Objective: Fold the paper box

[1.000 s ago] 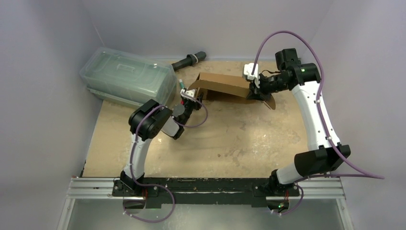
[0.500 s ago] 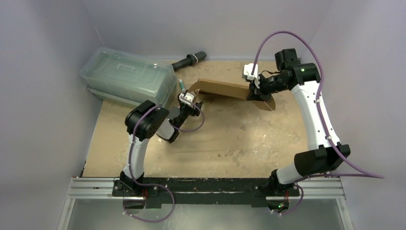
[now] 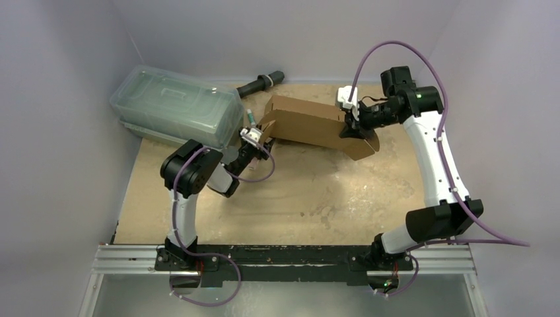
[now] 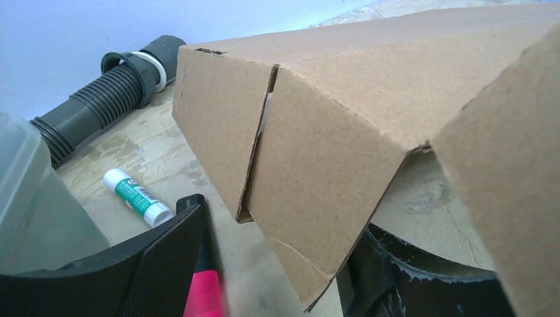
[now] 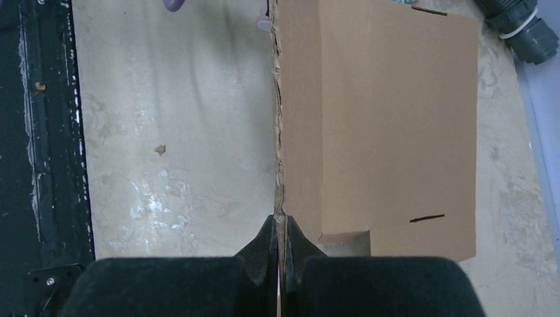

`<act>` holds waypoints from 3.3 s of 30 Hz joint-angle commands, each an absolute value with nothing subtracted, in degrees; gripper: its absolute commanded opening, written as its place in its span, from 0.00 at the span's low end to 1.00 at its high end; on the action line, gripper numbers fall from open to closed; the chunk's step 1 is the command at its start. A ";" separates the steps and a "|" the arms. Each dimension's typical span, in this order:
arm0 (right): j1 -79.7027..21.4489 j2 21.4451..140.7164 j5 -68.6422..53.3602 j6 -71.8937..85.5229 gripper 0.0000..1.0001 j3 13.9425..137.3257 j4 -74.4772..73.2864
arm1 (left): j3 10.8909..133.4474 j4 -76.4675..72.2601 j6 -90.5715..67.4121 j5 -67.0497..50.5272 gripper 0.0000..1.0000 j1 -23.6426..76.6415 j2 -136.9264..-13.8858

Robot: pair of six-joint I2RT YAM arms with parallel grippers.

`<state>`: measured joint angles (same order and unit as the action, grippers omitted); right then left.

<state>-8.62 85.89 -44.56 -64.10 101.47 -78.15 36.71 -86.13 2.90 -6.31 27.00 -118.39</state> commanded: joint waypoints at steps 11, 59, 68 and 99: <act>-5.19 78.85 -43.35 -58.40 0.00 115.04 -77.80 | 21.11 -86.69 -13.54 -12.72 0.77 27.80 -85.27; -10.49 70.12 -46.23 -62.75 0.00 95.53 -77.65 | 31.87 11.02 -26.58 14.85 0.92 39.11 -22.04; -10.63 70.09 -42.72 -60.86 0.00 91.46 -71.32 | 39.15 35.51 -42.37 27.64 0.84 39.16 -25.65; -10.50 73.17 -43.48 -61.61 0.00 96.60 -70.05 | 6.77 -37.16 -41.32 -7.80 0.87 32.26 -47.23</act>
